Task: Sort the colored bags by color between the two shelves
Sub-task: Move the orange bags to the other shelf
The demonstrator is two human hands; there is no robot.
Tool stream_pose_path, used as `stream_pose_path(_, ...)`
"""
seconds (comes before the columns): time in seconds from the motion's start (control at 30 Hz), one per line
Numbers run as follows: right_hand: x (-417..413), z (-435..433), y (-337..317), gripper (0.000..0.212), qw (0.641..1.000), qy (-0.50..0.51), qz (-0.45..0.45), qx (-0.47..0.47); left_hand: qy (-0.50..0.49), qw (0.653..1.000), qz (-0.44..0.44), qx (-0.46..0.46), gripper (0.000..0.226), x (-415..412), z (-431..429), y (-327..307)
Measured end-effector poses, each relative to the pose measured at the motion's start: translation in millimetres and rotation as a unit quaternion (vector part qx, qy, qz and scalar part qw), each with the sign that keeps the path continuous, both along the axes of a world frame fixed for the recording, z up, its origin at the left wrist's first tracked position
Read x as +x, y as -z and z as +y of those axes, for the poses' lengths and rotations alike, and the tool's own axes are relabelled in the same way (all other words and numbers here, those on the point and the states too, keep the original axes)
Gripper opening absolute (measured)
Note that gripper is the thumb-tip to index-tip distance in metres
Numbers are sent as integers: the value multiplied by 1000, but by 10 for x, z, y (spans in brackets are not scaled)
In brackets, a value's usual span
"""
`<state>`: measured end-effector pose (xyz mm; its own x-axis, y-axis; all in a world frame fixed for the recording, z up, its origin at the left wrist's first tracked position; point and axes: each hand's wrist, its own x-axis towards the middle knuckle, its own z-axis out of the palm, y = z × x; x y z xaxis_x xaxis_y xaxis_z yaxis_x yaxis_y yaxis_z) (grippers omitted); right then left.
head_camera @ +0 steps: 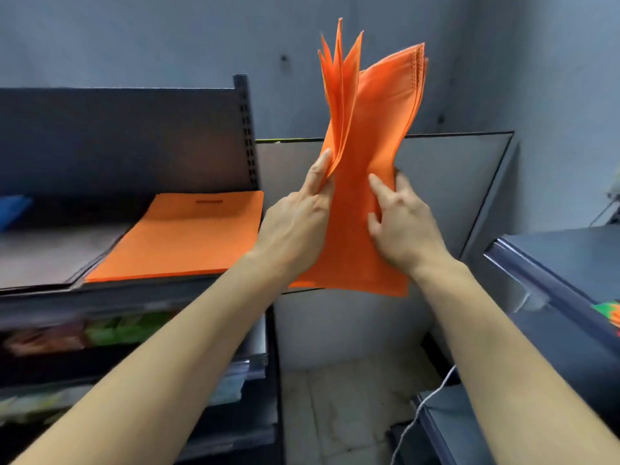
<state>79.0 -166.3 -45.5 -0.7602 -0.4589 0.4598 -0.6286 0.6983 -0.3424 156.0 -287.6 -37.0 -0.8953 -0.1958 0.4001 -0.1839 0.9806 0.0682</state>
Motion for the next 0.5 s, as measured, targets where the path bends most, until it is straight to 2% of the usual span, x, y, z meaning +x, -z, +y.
stream_pose_path(0.17, 436, -907, -46, 55, 994, -106, -12, -13, -107, 993, 30, 34, 79, 700, -784, 6)
stream_pose_path(0.27, 707, -1474, -25, 56, 987, -157, -34, -18, -147, 984, 58, 87, 77, 1137, -1315, 19)
stream_pose_path(0.37, 899, -1952, 15, 58, 982, -177, -61, -12, -171, 974, 80, 128, 74, 1459, -1820, 42)
stream_pose_path(0.5, 974, -2411, 35, 58, 984, -163, -75, -8, -157, 969, 94, 167, 73, 1596, -2388, 83)
